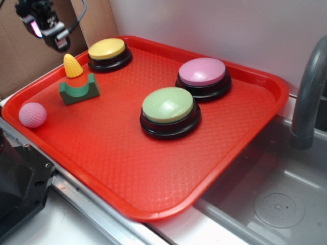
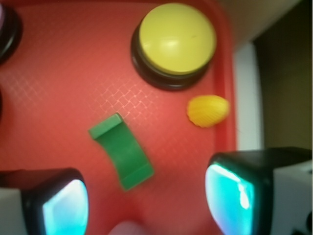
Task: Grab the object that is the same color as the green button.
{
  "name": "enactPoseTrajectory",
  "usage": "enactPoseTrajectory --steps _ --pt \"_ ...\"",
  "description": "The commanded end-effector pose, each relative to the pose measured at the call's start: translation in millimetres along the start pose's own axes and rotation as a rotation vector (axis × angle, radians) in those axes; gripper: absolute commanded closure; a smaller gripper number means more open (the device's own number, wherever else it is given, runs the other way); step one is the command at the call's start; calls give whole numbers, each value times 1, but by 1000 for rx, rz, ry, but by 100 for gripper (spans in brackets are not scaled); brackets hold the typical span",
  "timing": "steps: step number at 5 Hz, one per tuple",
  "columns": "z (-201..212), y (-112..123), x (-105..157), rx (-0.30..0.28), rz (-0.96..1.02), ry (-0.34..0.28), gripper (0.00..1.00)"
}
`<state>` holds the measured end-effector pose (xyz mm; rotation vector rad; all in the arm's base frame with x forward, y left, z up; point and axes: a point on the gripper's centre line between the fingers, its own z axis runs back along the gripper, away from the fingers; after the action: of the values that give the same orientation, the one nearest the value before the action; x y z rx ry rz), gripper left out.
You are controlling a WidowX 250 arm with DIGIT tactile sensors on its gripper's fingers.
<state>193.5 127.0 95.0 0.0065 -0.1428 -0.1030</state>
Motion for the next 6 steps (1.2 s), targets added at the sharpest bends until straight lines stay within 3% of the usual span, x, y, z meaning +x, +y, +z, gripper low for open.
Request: enactPoseTrajectory --steps 1,2,4,6 --pt "-51 1 -9 -18 -112 64 0" --pt "-71 -17 -10 -74 -208 59 0" --pt "-63 -45 3 -78 -325 62 0" --pt "29 -70 18 11 -309 34 0"
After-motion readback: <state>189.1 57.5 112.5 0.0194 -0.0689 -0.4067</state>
